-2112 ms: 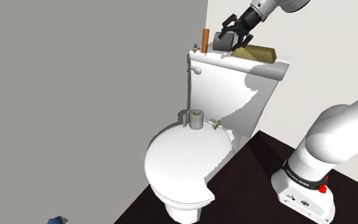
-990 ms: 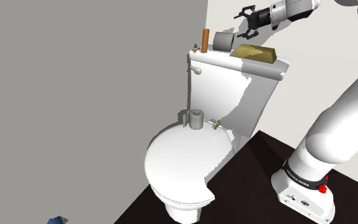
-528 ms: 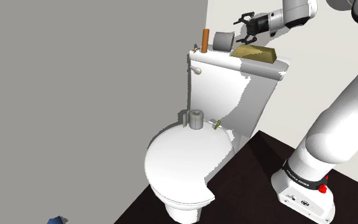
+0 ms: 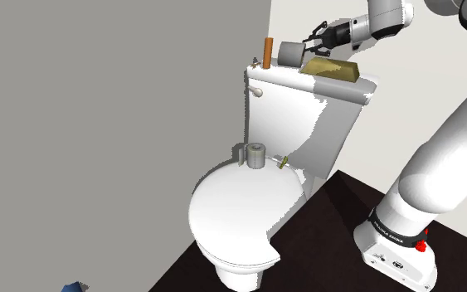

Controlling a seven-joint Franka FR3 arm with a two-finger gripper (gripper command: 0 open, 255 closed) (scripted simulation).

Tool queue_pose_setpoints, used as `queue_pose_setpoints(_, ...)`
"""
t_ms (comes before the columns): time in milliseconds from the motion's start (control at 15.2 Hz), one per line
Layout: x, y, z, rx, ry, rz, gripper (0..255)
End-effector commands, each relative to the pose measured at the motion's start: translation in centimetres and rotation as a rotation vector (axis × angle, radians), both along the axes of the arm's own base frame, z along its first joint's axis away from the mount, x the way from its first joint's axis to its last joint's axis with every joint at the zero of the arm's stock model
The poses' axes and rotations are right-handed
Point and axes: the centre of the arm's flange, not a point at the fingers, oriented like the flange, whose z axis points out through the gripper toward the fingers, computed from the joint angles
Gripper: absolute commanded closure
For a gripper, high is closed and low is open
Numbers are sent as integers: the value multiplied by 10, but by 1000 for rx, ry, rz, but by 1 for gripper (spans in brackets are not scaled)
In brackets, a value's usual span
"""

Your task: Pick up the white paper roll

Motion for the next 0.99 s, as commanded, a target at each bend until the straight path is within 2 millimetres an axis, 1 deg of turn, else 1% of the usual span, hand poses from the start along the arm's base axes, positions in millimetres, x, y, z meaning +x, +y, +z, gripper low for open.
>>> queue_pose_setpoints(0, 0, 2, -3, 1, 6, 3, 255)
queue_pose_setpoints(132, 3, 1, 1, 1, 6, 3, 255)
queue_pose_setpoints(924, 3, 1, 64, 1, 6, 3, 255)
